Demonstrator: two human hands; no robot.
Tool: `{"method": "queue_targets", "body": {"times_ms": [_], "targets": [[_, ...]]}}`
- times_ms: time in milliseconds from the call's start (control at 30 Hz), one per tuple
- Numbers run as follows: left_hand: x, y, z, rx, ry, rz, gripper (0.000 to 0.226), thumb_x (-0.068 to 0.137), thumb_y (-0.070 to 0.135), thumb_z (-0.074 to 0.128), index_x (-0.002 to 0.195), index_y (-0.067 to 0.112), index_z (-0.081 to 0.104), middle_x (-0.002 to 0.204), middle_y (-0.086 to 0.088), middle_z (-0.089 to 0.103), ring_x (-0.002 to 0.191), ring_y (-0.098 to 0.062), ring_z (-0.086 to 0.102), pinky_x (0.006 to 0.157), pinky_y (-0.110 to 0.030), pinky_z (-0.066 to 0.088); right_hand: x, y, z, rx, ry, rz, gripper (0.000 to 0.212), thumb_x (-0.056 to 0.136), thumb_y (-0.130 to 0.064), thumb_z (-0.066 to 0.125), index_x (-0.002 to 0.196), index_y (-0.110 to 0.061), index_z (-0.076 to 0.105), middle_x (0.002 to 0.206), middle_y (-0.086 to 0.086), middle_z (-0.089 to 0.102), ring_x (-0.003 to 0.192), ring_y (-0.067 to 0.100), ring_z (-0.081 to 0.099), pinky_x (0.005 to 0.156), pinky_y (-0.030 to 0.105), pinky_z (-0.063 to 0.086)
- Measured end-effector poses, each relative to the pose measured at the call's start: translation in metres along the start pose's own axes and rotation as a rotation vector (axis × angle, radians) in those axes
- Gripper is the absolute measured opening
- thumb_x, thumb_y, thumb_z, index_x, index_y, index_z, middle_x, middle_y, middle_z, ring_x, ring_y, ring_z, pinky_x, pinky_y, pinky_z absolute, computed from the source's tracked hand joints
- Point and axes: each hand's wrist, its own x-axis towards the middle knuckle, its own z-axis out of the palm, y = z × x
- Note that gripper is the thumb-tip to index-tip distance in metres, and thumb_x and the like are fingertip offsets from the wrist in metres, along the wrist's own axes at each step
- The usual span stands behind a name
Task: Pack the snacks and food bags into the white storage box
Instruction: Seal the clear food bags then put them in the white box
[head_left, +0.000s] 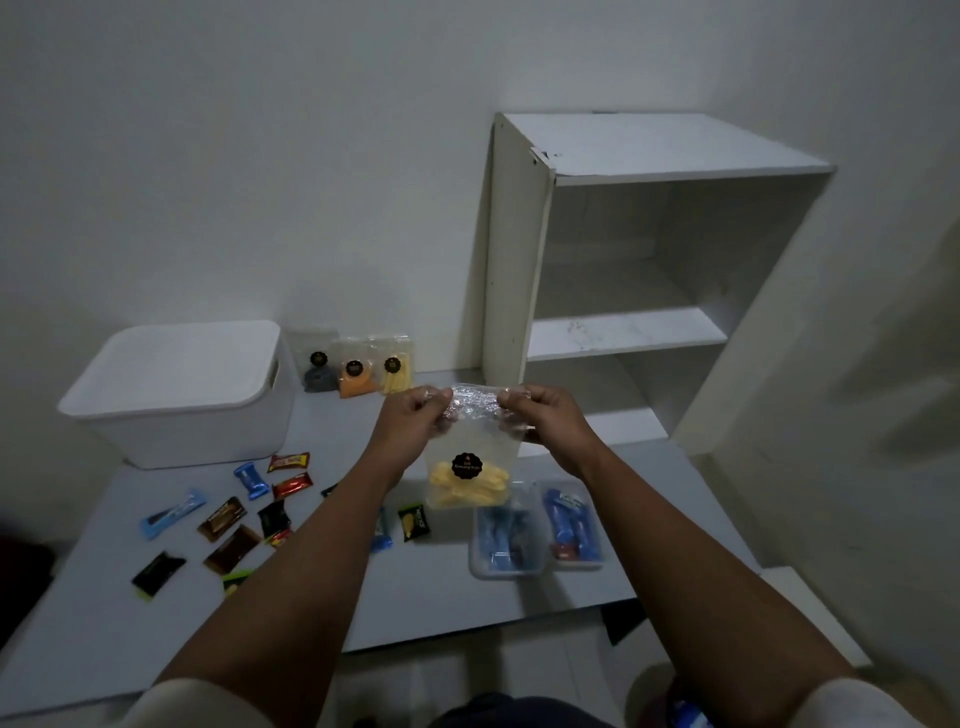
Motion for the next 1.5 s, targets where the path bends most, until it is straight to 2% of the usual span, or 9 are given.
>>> {"method": "queue_targets", "body": {"times_ms": [133, 267, 533, 767, 867, 1100, 1300, 1433, 1500], "targets": [[-0.01, 0.002, 0.012, -0.006, 0.029, 0.0, 0.026, 0.1, 0.023, 0.062, 0.091, 0.003, 0.075, 0.085, -0.012, 0.073, 0.079, -0.019, 0.067, 0.087, -0.041, 0.059, -0.004, 0.003, -0.015, -0.006, 0.015, -0.025, 0.012, 0.098, -0.015, 0.067, 0.099, -0.006, 0.075, 0.082, 0.005, 0.073, 0.075, 0.016, 0.07, 0.073, 0.029, 0.057], [-0.015, 0.004, 0.022, -0.011, 0.046, -0.003, 0.026, 0.1, 0.024, 0.062, 0.095, 0.003, 0.075, 0.089, -0.014, 0.074, 0.08, -0.019, 0.067, 0.08, -0.032, 0.06, -0.004, 0.005, -0.024, -0.028, 0.023, -0.055, 0.018, 0.099, -0.014, 0.065, 0.099, 0.003, 0.072, 0.075, 0.005, 0.067, 0.068, 0.013, 0.067, 0.077, 0.036, 0.054], [-0.018, 0.005, 0.031, -0.051, 0.078, -0.073, 0.035, 0.106, 0.028, 0.049, 0.096, 0.002, 0.07, 0.089, -0.016, 0.072, 0.078, -0.018, 0.066, 0.075, -0.027, 0.059, -0.013, 0.014, -0.037, 0.093, -0.027, -0.004, 0.028, 0.103, -0.014, 0.058, 0.116, 0.007, 0.07, 0.096, 0.013, 0.073, 0.085, 0.02, 0.071, 0.073, 0.029, 0.062], [-0.014, -0.002, 0.029, 0.115, 0.023, 0.007, 0.036, 0.106, 0.03, 0.049, 0.087, 0.007, 0.069, 0.082, -0.006, 0.068, 0.078, -0.016, 0.061, 0.082, -0.032, 0.054, -0.008, 0.018, -0.028, -0.055, -0.12, 0.003, 0.018, 0.095, -0.018, 0.07, 0.1, -0.001, 0.075, 0.091, 0.009, 0.075, 0.08, 0.015, 0.07, 0.076, 0.028, 0.059], [-0.012, -0.006, 0.024, 0.16, 0.026, 0.015, 0.038, 0.105, 0.032, 0.05, 0.081, 0.008, 0.067, 0.078, -0.001, 0.068, 0.075, -0.012, 0.062, 0.079, -0.028, 0.052, -0.001, 0.024, -0.014, -0.11, -0.079, -0.067, 0.012, 0.095, -0.012, 0.071, 0.084, -0.008, 0.072, 0.077, 0.002, 0.068, 0.071, 0.008, 0.064, 0.072, 0.027, 0.058], [-0.001, -0.012, -0.008, 0.226, -0.027, -0.016, 0.044, 0.104, 0.033, 0.052, 0.099, -0.007, 0.067, 0.085, -0.012, 0.07, 0.073, -0.009, 0.064, 0.072, -0.018, 0.053, 0.014, 0.024, 0.014, -0.181, -0.207, 0.021, 0.012, 0.095, -0.016, 0.071, 0.085, -0.012, 0.075, 0.074, 0.0, 0.073, 0.066, 0.01, 0.065, 0.068, 0.027, 0.057], [0.013, -0.008, -0.037, 0.347, -0.126, 0.012, 0.04, 0.105, 0.035, 0.051, 0.078, 0.007, 0.062, 0.074, 0.002, 0.062, 0.065, -0.001, 0.056, 0.071, -0.027, 0.043, 0.032, 0.019, 0.045, -0.306, -0.171, -0.059, 0.022, 0.097, -0.014, 0.066, 0.076, -0.013, 0.069, 0.065, -0.003, 0.062, 0.06, 0.01, 0.055, 0.064, 0.027, 0.05], [0.024, -0.009, -0.054, 0.459, 0.105, 0.078, 0.036, 0.09, 0.058, 0.064, 0.102, 0.024, 0.061, 0.103, 0.004, 0.06, 0.093, -0.01, 0.057, 0.08, -0.031, 0.046, 0.041, 0.021, 0.069, -0.27, -0.092, -0.037, 0.023, 0.098, -0.018, 0.067, 0.09, 0.002, 0.073, 0.076, 0.007, 0.07, 0.062, 0.015, 0.061, 0.068, 0.032, 0.053], [0.023, -0.005, -0.062, 0.507, 0.197, 0.039, 0.047, 0.087, 0.07, 0.057, 0.092, 0.023, 0.054, 0.094, 0.001, 0.059, 0.086, -0.016, 0.057, 0.076, -0.037, 0.048, 0.045, 0.024, 0.083, -0.253, -0.006, -0.047, 0.022, 0.097, -0.018, 0.068, 0.093, 0.002, 0.075, 0.077, 0.008, 0.071, 0.061, 0.015, 0.061, 0.066, 0.031, 0.053]]}}
